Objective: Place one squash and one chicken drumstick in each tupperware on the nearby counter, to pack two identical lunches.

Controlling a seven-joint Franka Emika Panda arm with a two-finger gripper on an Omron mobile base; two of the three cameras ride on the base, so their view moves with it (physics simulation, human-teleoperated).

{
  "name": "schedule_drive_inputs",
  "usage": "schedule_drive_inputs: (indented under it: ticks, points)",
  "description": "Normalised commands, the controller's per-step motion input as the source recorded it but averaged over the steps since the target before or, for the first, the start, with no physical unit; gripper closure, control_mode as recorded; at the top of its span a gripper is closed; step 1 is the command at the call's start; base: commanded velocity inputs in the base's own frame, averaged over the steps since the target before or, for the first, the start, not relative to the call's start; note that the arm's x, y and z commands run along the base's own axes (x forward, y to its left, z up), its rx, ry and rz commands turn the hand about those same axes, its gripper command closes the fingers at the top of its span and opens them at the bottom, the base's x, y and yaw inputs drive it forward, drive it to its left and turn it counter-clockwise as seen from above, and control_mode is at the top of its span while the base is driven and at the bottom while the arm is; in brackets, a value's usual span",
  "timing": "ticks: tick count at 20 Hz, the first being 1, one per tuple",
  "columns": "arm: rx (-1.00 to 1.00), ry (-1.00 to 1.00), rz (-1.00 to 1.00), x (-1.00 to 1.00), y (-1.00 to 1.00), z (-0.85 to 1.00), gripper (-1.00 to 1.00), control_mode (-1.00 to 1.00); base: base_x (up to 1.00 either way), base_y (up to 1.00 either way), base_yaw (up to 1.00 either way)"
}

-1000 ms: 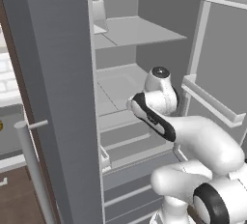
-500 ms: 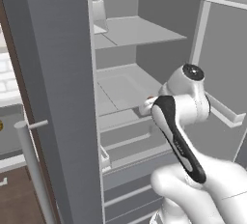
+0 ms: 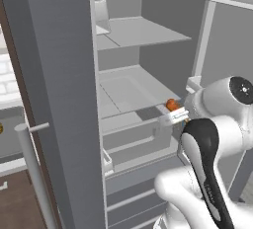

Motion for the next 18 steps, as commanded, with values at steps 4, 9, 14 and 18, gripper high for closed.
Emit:
schedule_drive_inputs:
  ticks: [4,9,14,18]
  points:
    - [0.0,-0.02,0.0,-0.83,-0.11,0.89,1.0,-1.0,0.0,0.0,0.0]
    - [0.0,0.0,0.0,-0.58,-0.19,0.3,1.0,-1.0,0.0,0.0,0.0]
    - [0.0,0.0,0.0,-0.28,-0.32,0.0,1.0,-1.0,0.0,0.0,0.0]
    - [0.0,0.0,0.0,-0.22,-0.13,0.0,1.0,1.0,-0.3,-0.07,0.0]
